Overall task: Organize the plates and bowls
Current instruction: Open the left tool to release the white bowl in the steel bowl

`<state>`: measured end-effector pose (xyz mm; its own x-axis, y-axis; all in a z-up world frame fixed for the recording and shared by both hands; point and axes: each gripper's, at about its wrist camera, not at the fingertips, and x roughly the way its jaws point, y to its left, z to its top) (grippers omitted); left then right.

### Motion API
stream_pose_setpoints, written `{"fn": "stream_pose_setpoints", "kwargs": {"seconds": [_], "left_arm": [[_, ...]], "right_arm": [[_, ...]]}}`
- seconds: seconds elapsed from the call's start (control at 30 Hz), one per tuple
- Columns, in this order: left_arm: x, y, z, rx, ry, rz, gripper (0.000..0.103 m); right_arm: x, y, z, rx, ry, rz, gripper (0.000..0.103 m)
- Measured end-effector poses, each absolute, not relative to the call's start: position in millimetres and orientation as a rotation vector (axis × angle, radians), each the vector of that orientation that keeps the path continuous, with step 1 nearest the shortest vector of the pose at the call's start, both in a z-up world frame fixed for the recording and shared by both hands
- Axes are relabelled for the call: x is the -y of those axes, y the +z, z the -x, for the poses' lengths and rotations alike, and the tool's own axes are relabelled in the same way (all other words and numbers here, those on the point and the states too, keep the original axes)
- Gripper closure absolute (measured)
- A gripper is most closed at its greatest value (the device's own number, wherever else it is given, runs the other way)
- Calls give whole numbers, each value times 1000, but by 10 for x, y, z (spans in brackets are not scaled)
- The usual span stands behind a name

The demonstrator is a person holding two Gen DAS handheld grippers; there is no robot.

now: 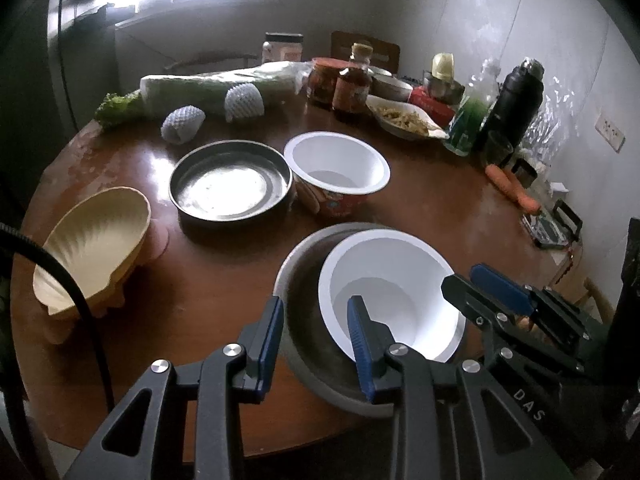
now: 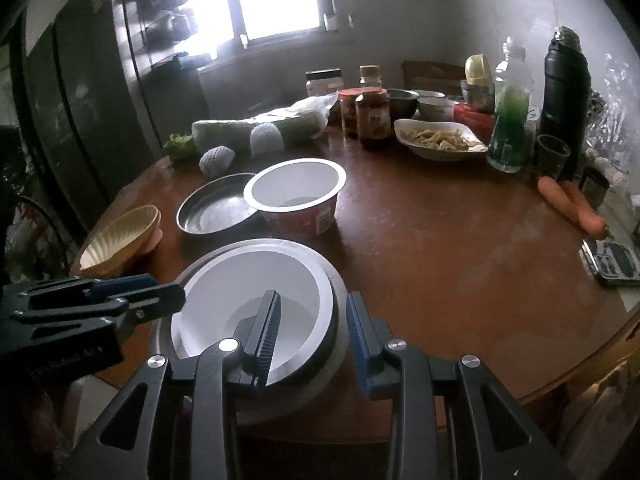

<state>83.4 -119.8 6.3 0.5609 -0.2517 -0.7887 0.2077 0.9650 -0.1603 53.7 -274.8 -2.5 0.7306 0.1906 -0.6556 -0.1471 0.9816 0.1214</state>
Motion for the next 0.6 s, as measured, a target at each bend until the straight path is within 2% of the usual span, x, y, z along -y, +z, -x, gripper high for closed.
{"fn": "stream_pose_setpoints", "kwargs": {"seconds": [0.5,0.6], "left_arm": [[1063,172,-834,-909,-264,82,64],[1041,180,-865,-909,-268,92,64]], "right_arm": [[2802,74,-507,-688,205,-110,67],[2815,78,-513,-684,204,-117,61]]}}
